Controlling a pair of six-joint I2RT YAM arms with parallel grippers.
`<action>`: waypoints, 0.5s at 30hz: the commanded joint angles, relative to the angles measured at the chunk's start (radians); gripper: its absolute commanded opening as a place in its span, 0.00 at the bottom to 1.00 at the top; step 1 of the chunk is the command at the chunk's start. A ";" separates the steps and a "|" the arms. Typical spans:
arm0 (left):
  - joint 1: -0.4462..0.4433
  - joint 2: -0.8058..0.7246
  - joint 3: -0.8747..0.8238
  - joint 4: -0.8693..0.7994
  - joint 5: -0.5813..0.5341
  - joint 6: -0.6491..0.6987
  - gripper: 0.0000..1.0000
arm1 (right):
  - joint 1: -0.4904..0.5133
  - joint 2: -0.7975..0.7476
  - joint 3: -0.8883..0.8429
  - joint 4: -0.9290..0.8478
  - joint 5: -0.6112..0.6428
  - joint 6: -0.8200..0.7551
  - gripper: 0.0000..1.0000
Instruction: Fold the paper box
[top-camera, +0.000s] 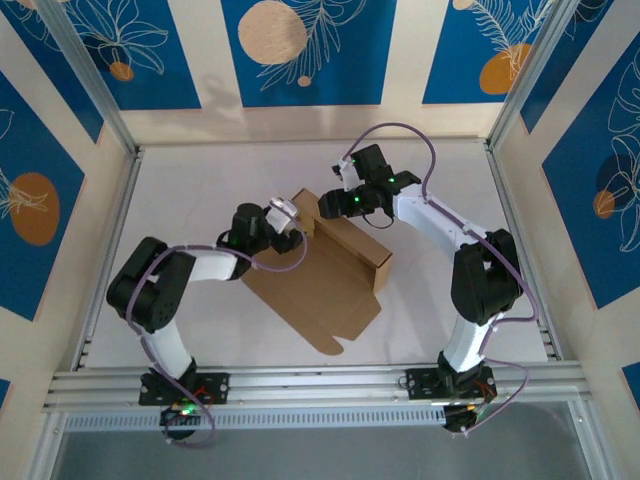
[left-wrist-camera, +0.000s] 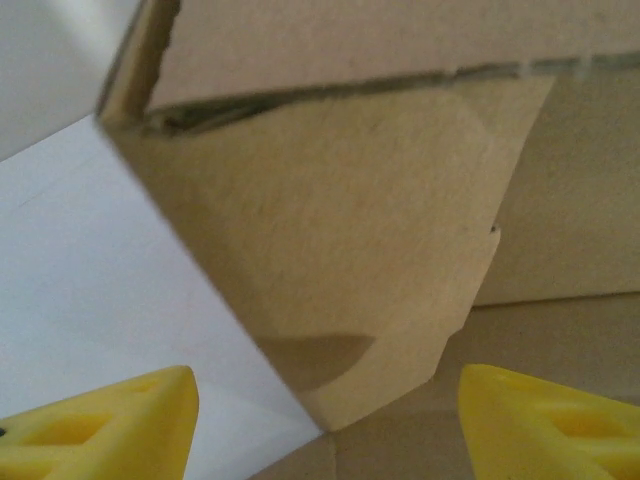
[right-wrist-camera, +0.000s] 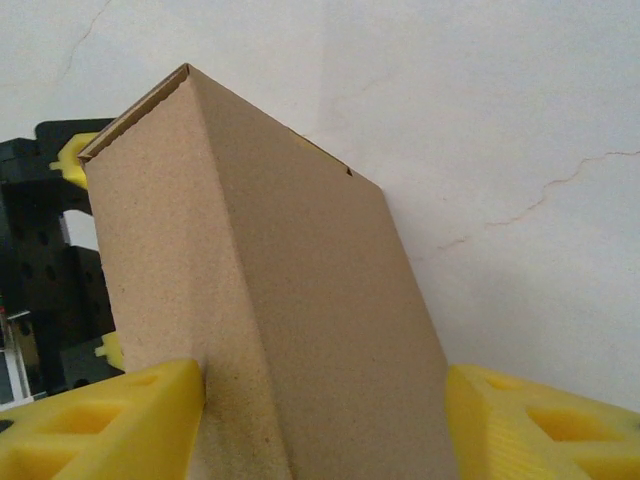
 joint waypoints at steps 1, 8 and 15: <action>0.023 0.025 0.072 0.030 0.079 0.026 0.69 | 0.001 0.029 -0.045 -0.115 -0.033 -0.035 0.65; 0.045 0.087 0.206 -0.144 0.124 0.029 0.66 | 0.001 0.023 -0.049 -0.105 -0.087 -0.043 0.65; 0.047 0.109 0.278 -0.241 0.190 0.028 0.49 | -0.007 0.020 -0.054 -0.094 -0.130 -0.040 0.64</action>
